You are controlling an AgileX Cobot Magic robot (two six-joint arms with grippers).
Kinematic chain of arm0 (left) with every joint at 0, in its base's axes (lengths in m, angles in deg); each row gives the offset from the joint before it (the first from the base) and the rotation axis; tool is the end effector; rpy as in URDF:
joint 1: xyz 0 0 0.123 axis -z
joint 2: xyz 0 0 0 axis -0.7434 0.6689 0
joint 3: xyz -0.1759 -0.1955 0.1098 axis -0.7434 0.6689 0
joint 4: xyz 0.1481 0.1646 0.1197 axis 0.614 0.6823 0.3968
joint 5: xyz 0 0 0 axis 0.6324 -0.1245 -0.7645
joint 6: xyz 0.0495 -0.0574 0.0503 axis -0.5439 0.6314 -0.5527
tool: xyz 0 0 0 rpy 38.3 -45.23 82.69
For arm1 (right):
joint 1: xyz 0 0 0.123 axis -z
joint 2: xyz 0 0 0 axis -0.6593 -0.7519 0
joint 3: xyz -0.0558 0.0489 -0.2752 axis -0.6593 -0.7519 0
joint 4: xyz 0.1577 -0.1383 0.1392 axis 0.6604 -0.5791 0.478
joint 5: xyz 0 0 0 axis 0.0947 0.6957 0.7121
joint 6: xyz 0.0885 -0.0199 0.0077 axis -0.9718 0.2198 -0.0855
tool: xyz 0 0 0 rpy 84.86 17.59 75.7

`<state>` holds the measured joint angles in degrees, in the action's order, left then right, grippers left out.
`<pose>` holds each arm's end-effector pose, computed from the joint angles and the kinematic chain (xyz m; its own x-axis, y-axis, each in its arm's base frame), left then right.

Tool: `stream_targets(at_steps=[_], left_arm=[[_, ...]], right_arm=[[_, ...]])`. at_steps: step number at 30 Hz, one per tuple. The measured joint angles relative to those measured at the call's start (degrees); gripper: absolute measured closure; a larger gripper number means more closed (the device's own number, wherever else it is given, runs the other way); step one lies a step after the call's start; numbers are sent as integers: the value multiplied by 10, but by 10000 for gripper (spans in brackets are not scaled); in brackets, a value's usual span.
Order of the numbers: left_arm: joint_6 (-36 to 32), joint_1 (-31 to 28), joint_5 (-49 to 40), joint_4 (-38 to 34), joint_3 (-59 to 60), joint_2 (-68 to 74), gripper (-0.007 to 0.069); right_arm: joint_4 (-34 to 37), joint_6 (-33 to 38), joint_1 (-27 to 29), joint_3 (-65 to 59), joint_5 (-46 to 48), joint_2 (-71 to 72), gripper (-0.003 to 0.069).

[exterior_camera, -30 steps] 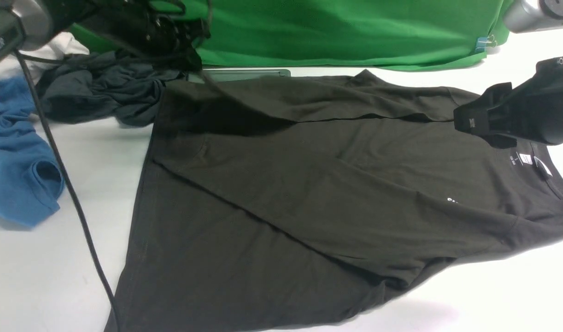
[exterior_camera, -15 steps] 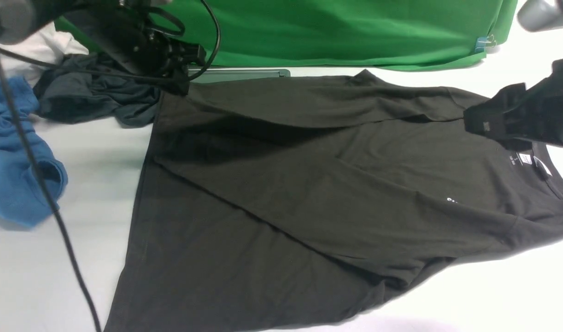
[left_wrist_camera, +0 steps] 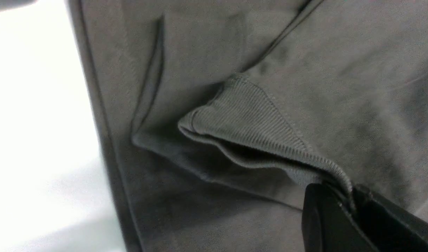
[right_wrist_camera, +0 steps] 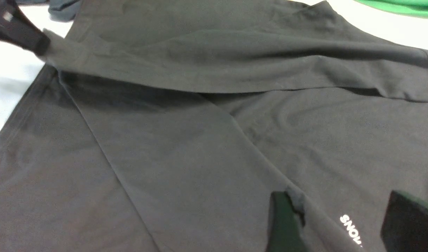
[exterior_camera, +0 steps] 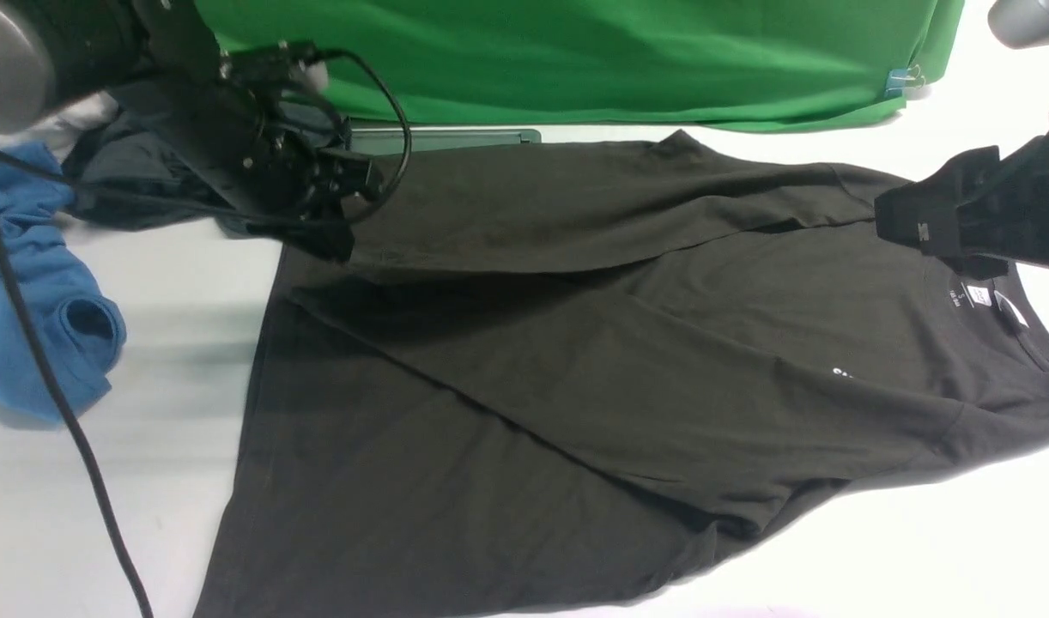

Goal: Fold a long-sleeved shirt on a white desktop.
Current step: 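Fold the left side of the dark shirt inward over its body with the left gripper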

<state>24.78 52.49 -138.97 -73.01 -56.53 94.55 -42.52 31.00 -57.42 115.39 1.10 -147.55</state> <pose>0.4064 -0.0534 0.2516 -0.9318 0.0850 -0.3529 0.1702 0.9611 -0.2176 0.2233 0.0763 0.3430 -0.6479 -0.0966 -0.7556 -0.3097 0.9397 0.1454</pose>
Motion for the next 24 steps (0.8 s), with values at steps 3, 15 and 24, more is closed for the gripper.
stream_targets(at_steps=[3,15,24], left_arm=[[-1,0,-1,-6,0,-16,585],[-2,0,6,-33,48,-49,584],[20,0,36,-52,143,-30,511]], right_arm=[[0,0,0,0,0,0,264],[0,0,0,0,0,0,264],[0,0,0,0,0,0,262]])
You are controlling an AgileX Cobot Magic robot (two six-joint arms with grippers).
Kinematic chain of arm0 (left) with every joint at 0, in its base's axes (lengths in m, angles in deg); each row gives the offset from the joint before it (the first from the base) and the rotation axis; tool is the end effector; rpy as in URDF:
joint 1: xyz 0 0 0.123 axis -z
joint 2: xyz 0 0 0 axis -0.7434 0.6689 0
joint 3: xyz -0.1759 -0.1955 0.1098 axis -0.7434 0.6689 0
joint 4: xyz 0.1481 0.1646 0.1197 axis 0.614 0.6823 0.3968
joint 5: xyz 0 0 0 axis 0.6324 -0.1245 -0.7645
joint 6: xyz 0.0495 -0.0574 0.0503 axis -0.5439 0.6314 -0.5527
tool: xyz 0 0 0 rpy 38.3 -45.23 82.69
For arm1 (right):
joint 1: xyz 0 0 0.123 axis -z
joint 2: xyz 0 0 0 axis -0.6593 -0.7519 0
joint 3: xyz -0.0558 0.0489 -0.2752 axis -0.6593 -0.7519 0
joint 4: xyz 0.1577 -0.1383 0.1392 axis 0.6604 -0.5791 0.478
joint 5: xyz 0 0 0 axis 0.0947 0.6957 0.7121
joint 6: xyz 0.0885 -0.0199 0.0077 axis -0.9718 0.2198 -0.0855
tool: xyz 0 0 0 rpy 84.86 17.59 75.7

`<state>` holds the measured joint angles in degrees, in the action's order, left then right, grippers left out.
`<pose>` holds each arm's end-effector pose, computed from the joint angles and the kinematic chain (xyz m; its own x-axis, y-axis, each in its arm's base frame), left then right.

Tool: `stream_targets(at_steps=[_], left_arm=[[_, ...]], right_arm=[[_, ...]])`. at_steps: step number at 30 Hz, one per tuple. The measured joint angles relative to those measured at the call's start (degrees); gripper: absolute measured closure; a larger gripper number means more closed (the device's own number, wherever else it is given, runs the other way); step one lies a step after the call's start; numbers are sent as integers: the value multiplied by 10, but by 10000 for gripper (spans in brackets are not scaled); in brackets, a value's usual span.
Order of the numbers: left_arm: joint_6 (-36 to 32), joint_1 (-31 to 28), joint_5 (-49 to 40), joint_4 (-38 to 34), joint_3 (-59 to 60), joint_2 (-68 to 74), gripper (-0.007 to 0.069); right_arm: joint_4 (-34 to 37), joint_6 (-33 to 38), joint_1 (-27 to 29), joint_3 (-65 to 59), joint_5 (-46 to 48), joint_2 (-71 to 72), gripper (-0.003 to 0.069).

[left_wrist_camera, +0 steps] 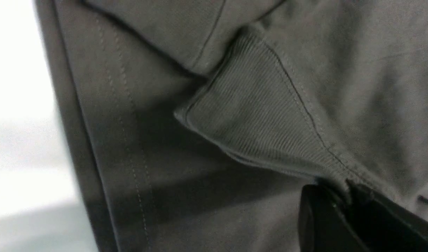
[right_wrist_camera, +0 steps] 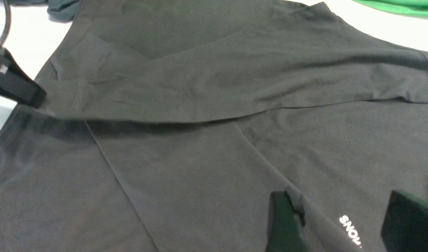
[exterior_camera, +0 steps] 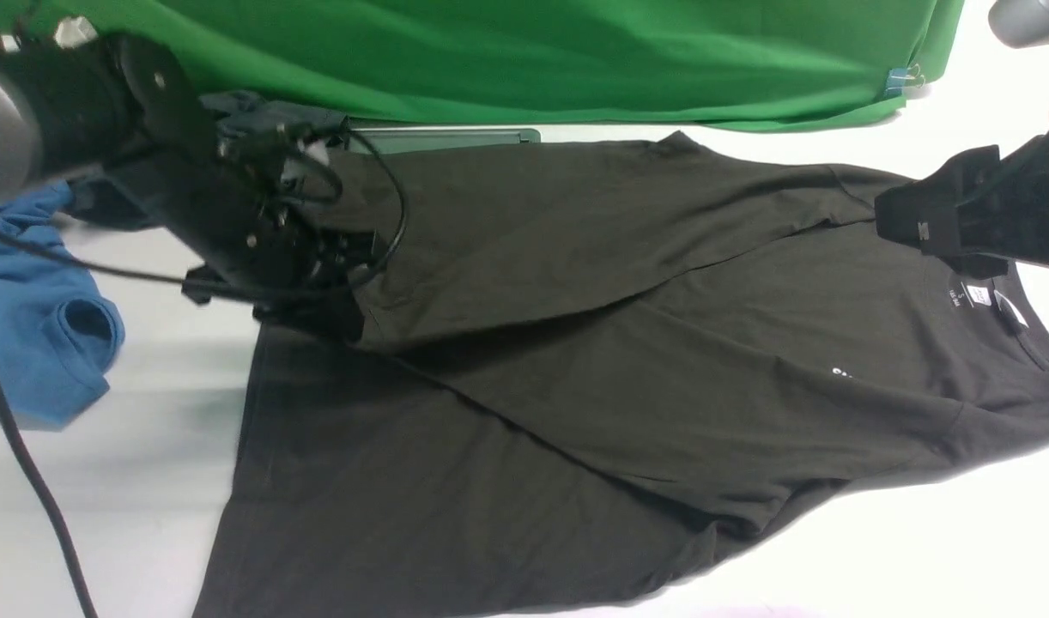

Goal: Fold a long-sleeved shirt on a white desktop.
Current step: 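Fold the left side of the dark shirt inward over its body with the left gripper, then grasp the near edge of the shirt at its hem and shoulder corners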

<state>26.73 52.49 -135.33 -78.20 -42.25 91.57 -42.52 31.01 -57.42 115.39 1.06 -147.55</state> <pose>0.3695 -0.0557 0.2085 -0.9777 -0.0153 -0.2096 0.0510 0.9503 -0.3071 0.2233 0.0763 0.3430 -0.6473 -0.0965 -0.7561 -0.3098 0.9397 0.1452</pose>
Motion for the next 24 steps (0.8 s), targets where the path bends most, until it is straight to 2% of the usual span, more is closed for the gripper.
stream_targets(at_steps=[2,3,5,6,8,9,10,11,12,14,17,24], left_arm=[[0,0,9,-2,0,0,445],[0,0,10,-2,0,0,438],[2,0,12,-4,0,-1,316],[2,0,11,-4,0,-1,316],[-2,0,-13,-3,0,-2,147],[-5,0,-26,0,0,-5,92],[-9,0,-40,6,1,-9,50],[-9,0,-49,7,1,-12,41],[-9,0,-77,21,2,-26,-13],[0,0,-113,45,8,-60,-50],[24,0,-121,68,36,-112,-64],[78,0,-88,77,218,-282,-68]], right_arm=[[0,0,0,0,0,0,262],[0,0,0,0,0,0,262],[0,0,0,0,1,0,262],[0,0,0,0,1,0,262],[0,0,0,0,2,0,262],[0,0,0,0,3,0,262],[0,0,0,0,4,0,262],[0,0,0,0,4,0,262],[0,0,0,0,4,0,262],[0,0,0,0,4,0,262],[0,0,0,0,4,0,262],[0,0,0,0,-6,0,262]])
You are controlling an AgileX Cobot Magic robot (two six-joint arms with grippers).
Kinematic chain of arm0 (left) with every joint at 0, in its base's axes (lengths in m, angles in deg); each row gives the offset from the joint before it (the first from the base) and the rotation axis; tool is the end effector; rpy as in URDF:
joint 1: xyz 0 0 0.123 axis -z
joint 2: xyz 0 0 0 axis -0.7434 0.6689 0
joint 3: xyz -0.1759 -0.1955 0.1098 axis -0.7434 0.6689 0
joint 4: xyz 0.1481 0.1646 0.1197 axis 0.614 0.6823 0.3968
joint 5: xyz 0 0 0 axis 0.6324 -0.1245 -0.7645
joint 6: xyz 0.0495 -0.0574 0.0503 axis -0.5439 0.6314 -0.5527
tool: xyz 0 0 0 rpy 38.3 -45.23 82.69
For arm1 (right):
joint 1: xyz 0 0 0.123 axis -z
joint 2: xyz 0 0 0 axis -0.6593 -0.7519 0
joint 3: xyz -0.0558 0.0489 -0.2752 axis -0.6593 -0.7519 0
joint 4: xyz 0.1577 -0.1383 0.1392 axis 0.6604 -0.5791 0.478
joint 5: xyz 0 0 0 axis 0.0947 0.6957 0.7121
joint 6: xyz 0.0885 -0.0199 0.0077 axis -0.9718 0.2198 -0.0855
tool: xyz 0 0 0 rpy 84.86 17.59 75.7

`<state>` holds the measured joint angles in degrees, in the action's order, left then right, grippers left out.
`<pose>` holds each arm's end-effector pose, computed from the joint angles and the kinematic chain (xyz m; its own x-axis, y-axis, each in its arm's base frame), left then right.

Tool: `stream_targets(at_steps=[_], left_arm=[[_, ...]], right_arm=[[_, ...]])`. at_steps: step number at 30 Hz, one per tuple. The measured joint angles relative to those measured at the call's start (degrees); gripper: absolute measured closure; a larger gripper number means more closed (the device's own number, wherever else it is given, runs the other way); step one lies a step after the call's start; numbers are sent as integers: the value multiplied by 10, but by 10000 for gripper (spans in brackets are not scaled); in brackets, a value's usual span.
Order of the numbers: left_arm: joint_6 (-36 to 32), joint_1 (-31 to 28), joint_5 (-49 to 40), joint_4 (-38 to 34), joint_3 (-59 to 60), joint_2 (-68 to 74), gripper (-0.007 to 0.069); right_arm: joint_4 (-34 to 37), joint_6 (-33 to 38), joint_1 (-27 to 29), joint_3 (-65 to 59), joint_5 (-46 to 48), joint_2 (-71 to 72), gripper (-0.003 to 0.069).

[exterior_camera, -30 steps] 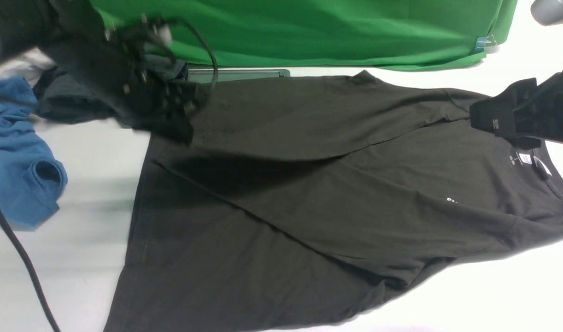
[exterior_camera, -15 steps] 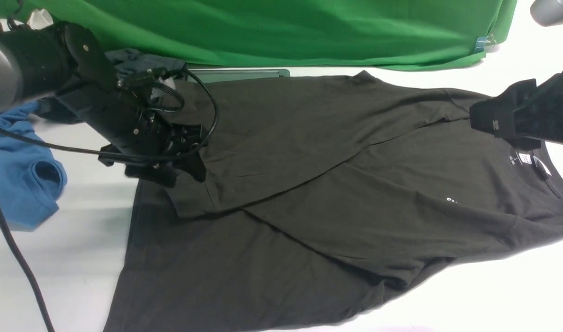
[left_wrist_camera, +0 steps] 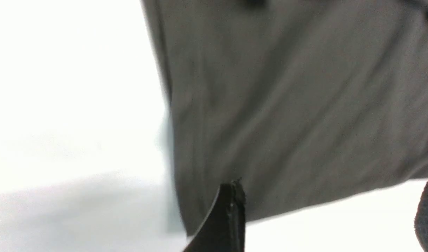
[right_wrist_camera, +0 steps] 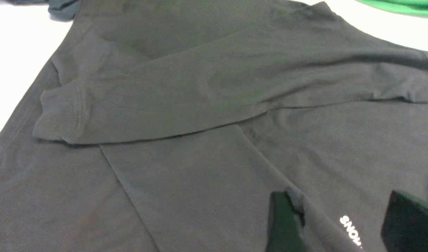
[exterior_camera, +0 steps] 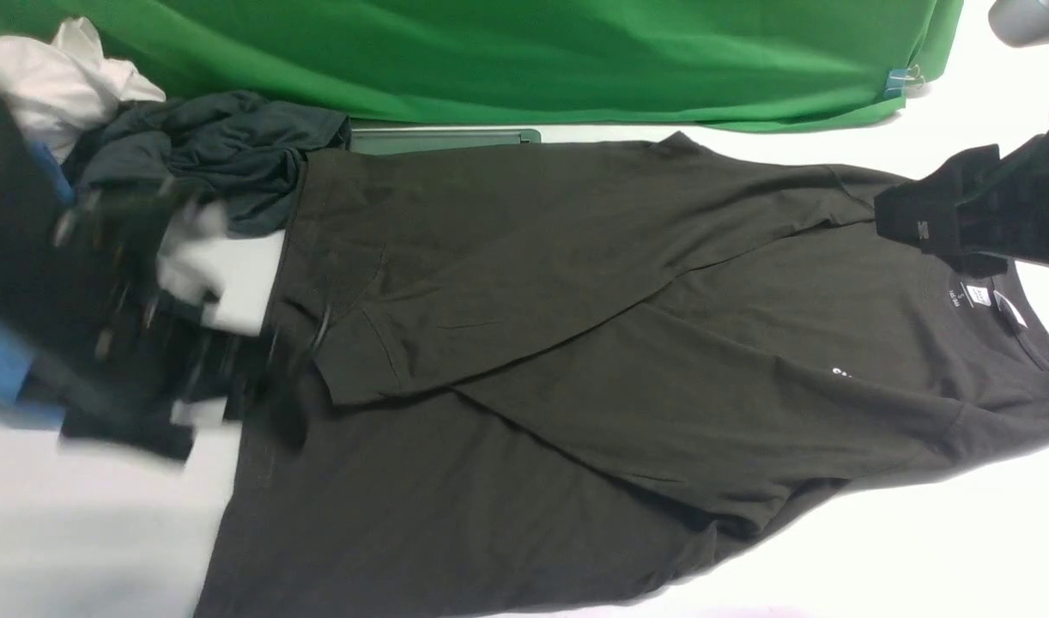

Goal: Fold a long-sleeved shirt on a white desktop.
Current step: 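Grasp the near edge of the shirt at its hem and shoulder corners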

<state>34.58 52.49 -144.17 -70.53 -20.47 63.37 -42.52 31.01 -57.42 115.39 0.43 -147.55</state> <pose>0.2371 -0.0381 0.2568 -0.9882 -0.0341 -0.1490 0.0009 0.9734 -0.2291 0.2240 0.0763 0.3438 -0.6396 -0.0929 -0.7630 -0.3092 0.9399 0.1447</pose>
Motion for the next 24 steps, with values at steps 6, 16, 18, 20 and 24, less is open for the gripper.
stream_targets(at_steps=[6,16,18,20,24], left_arm=[[67,0,95,3,164,-26,-49],[19,-17,183,-59,207,76,91],[-6,-18,180,-74,199,93,151],[-19,-19,179,-83,192,103,242],[-29,-19,171,-66,188,106,384]], right_arm=[[0,1,0,0,-7,0,262],[0,2,0,0,-13,0,262],[0,7,0,0,-13,0,262],[-1,18,0,0,-3,0,262],[-27,24,0,0,31,0,262]])
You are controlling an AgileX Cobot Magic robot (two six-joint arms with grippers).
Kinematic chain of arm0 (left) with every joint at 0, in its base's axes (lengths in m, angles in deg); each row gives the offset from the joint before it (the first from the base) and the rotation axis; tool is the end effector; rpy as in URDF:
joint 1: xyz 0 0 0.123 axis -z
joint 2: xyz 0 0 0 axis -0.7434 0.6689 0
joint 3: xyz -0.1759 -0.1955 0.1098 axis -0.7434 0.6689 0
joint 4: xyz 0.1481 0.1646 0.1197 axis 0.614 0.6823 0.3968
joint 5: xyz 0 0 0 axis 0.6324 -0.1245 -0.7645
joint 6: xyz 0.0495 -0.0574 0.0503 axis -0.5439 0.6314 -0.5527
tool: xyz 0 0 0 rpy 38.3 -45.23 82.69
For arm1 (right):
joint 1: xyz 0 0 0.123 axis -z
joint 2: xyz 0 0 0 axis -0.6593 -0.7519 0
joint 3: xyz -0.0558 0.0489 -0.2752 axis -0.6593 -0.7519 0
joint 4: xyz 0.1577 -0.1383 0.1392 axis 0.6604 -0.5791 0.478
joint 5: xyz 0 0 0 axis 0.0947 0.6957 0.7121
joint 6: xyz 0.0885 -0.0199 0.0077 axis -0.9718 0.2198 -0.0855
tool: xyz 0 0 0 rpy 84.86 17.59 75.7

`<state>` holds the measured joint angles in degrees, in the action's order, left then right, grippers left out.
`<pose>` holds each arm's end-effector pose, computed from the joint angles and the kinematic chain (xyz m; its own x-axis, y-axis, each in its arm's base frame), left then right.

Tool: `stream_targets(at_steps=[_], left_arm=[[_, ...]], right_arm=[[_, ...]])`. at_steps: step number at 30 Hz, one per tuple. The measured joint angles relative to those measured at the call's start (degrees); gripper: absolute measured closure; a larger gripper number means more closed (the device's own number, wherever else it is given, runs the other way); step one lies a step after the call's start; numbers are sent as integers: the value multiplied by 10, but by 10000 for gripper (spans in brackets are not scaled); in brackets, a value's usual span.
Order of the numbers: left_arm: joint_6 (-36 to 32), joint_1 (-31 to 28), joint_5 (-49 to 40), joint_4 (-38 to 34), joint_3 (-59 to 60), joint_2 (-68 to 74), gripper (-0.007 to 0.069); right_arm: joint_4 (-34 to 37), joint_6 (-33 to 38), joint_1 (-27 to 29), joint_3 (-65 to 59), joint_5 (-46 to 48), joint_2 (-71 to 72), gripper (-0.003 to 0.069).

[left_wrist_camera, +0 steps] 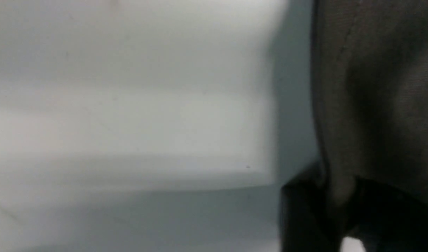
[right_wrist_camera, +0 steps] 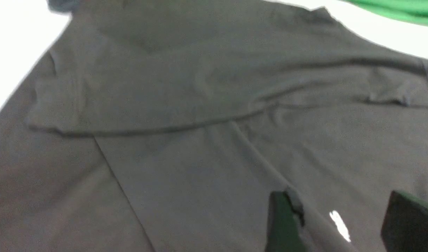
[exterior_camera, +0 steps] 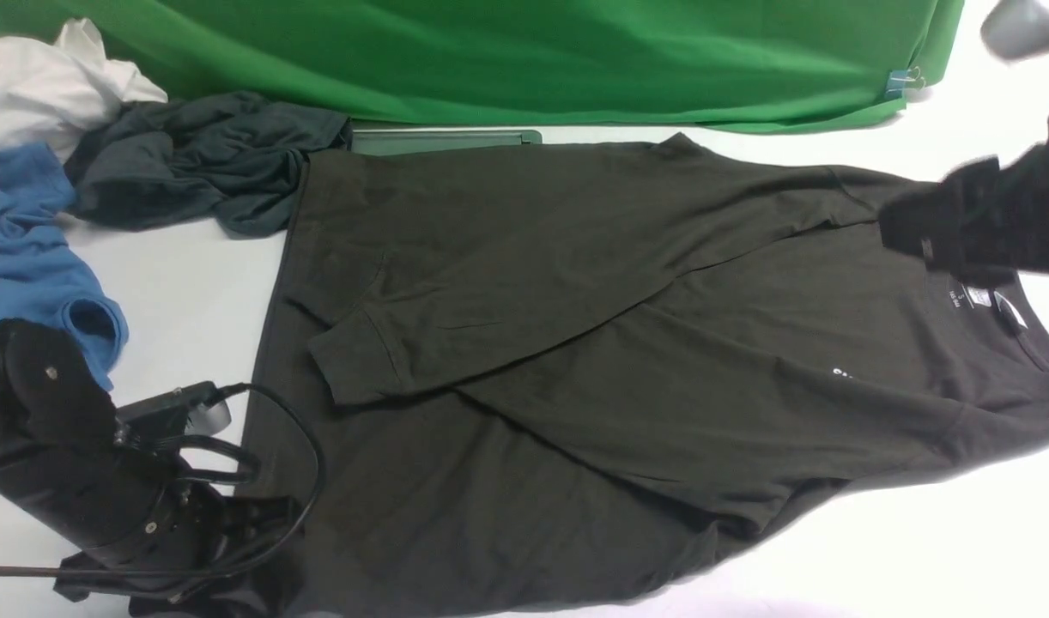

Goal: Fold a long-sleeved shirt on a white desktop.
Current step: 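Grasp the near edge of the shirt at its hem and shoulder corners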

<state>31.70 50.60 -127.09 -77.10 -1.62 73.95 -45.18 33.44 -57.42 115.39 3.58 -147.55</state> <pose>0.2110 -0.0319 0.1433 -0.9853 -0.1558 0.0707 -0.1683 0.9569 -0.2366 0.2213 0.0736 0.3396 -0.6534 -0.1852 -0.7340 -0.3444 0.9362 0.0704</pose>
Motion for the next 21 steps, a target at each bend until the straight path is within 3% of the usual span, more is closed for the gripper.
stream_targets(at_steps=[3,5,13,17,21], left_arm=[[-6,0,-13,22,-8,-2,547],[-8,1,-15,29,-13,-11,578],[20,-22,-53,93,-47,-127,587],[21,-59,-58,101,-54,-175,587],[21,-90,-61,109,-54,-204,587]], right_arm=[[-50,-11,0,0,52,-2,262],[-70,-13,0,0,81,-8,262],[-190,6,0,0,215,-67,262],[-197,90,0,-12,194,-94,262],[-201,244,0,-88,76,-131,262]])
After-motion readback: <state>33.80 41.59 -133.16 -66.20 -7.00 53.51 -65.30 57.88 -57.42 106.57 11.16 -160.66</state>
